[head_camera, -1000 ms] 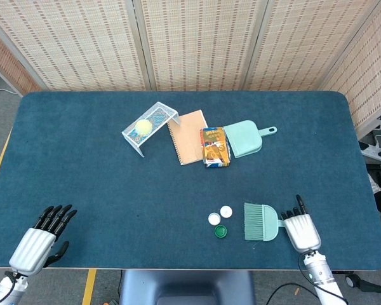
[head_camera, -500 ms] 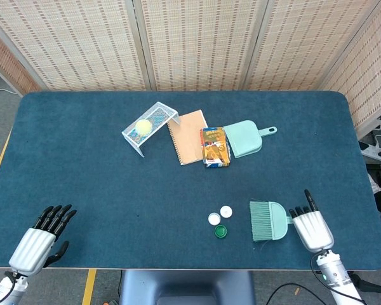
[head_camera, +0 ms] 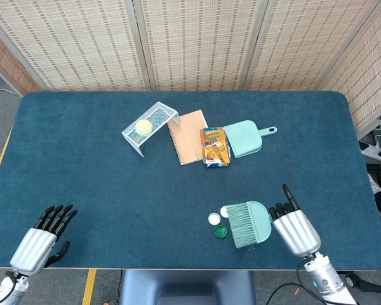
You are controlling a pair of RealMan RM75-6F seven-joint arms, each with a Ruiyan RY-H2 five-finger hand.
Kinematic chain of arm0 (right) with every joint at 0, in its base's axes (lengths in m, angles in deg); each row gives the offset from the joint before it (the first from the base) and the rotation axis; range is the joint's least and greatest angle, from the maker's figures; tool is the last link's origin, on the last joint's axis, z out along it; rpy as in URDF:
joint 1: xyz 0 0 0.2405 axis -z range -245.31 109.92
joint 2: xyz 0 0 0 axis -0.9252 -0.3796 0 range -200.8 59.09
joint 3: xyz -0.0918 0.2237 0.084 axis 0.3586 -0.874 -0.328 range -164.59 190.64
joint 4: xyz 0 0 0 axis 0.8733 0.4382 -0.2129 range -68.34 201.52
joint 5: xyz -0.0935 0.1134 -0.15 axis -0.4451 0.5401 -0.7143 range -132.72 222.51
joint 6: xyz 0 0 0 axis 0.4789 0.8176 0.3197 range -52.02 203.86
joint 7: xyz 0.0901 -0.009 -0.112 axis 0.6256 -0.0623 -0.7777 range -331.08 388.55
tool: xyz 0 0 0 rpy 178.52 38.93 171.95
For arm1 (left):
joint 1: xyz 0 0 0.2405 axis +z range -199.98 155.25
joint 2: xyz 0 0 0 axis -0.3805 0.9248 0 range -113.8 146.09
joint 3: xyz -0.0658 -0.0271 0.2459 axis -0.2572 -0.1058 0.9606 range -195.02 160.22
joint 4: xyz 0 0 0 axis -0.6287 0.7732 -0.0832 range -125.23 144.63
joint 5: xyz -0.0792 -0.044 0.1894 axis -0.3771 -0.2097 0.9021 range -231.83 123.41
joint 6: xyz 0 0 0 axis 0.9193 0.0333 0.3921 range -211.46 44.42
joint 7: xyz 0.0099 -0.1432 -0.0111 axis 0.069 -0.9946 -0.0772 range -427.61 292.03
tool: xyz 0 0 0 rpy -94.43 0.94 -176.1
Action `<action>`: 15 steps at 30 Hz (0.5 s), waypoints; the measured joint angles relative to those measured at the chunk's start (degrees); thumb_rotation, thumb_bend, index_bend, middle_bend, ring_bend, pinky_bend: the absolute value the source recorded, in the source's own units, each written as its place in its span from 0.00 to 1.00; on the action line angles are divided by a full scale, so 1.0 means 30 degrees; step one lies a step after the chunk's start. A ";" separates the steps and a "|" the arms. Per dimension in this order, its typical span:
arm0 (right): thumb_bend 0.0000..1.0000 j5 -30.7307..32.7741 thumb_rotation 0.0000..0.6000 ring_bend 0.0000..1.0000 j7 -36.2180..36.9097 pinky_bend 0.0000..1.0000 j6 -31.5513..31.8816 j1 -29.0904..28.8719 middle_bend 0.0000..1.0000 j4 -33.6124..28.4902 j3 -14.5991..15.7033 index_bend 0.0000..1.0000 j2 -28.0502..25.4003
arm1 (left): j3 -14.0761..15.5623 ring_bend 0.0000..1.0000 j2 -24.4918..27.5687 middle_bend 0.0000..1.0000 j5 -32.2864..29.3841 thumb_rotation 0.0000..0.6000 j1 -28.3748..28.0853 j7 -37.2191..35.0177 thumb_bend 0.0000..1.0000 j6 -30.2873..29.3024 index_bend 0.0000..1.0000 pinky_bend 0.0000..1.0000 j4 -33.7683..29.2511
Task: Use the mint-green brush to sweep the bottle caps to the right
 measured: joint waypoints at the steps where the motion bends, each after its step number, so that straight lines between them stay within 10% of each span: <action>1: 0.58 0.0013 1.00 0.54 -0.1306 0.00 -0.0344 -0.0129 0.86 -0.0704 -0.0108 0.98 0.0016 | -0.0012 0.00 0.0029 0.00 -0.0008 1.00 -0.0015 -0.0108 0.45 -0.0007 0.00 0.07 0.0012; 15: 0.60 0.4696 1.00 0.60 -1.6195 0.00 -0.4473 -0.2477 0.87 -0.4831 -0.1977 0.99 0.5417 | -0.0280 0.00 0.0354 0.00 -0.0595 1.00 -0.0380 -0.1569 0.45 0.0435 0.00 0.07 0.0318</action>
